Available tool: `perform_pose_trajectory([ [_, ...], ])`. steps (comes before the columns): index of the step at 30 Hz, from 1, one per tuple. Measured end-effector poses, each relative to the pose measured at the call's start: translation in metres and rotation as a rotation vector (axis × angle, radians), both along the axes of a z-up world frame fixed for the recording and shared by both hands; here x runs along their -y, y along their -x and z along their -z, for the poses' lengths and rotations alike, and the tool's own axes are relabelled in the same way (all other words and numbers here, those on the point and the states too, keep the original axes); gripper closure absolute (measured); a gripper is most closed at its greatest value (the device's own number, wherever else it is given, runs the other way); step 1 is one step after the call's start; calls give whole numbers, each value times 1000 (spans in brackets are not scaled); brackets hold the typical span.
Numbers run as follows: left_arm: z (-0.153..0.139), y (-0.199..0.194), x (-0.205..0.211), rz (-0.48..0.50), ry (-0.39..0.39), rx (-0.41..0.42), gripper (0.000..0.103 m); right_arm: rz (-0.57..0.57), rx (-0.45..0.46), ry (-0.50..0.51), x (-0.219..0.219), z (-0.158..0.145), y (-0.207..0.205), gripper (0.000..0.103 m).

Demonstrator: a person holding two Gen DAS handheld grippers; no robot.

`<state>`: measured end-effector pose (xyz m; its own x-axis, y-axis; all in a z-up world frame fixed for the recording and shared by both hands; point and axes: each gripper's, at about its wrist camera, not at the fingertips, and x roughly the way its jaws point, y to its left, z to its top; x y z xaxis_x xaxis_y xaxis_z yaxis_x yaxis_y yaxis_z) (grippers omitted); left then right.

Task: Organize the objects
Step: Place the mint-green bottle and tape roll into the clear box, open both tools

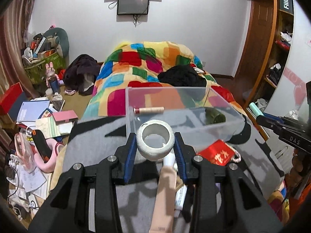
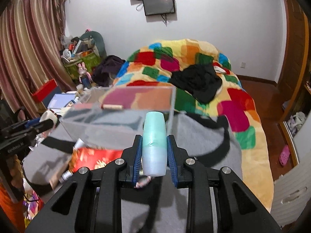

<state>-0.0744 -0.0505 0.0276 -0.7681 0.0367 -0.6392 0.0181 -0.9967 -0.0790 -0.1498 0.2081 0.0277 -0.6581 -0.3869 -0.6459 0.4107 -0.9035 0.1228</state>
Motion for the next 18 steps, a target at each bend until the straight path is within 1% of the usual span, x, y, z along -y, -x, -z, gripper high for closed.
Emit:
perform_pose_trajectory([
  [4, 0, 13, -1, -7, -6, 7, 66, -20, -2, 14, 13, -5, 11, 80],
  [8, 4, 26, -1, -7, -16, 28, 66, -38, 26, 21, 26, -3, 31, 80],
  [12, 12, 45, -2, -3, -21, 65, 66, -57, 63, 12, 39, 4, 49, 80],
  [15, 16, 54, -3, 5, -25, 76, 66, -76, 96, 2, 50, 12, 62, 80],
  [18, 20, 64, -7, 9, -17, 98, 66, -85, 126, -22, 61, 21, 72, 80],
])
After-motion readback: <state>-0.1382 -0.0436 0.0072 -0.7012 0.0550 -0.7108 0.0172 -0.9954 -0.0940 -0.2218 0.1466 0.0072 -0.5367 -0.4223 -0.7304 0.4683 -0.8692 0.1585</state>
